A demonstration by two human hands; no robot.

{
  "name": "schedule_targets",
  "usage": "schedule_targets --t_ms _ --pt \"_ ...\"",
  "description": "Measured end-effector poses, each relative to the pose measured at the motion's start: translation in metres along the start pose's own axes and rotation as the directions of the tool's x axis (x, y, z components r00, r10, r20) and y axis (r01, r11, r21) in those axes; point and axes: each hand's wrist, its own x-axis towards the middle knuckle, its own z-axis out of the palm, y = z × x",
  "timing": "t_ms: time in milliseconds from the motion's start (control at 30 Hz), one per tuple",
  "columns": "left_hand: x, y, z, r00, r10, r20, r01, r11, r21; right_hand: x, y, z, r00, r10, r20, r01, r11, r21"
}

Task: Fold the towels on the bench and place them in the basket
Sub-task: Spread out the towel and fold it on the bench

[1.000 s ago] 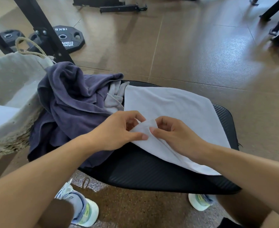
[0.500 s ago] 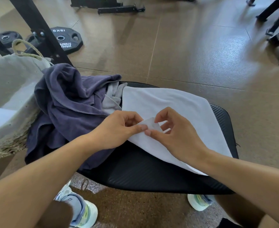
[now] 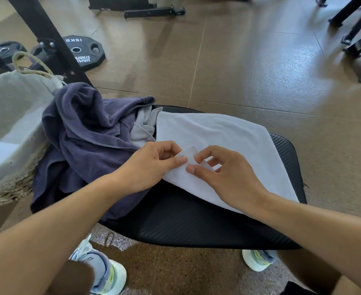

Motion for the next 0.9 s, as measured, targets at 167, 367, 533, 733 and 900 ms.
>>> schedule_targets --t_ms 167,367,533,733,900 --pt "-0.002 0.004 0.000 1.000 0.021 -0.022 -0.019 0.993 0.116 0.000 -0.001 0.000 1.000 -0.019 0.020 0.017 0.996 0.082" --pt "-0.001 -0.002 -0.001 0.998 0.047 -0.029 -0.045 0.997 0.062 0.000 -0.003 0.000 0.999 -0.047 0.019 0.043 0.986 0.160" --pt "-0.001 -0.002 0.000 0.999 0.047 -0.008 -0.046 0.997 0.056 0.002 0.000 0.001 0.999 0.037 0.002 -0.036 0.972 0.232" --pt "-0.004 0.009 -0.002 0.999 0.038 0.014 -0.040 0.987 0.153 0.003 -0.002 -0.002 0.998 0.062 -0.004 -0.058 0.953 0.298" --pt "-0.008 0.016 0.002 0.998 0.053 -0.014 -0.049 0.976 0.211 0.001 -0.005 -0.003 0.997 0.075 -0.002 -0.070 0.943 0.324"
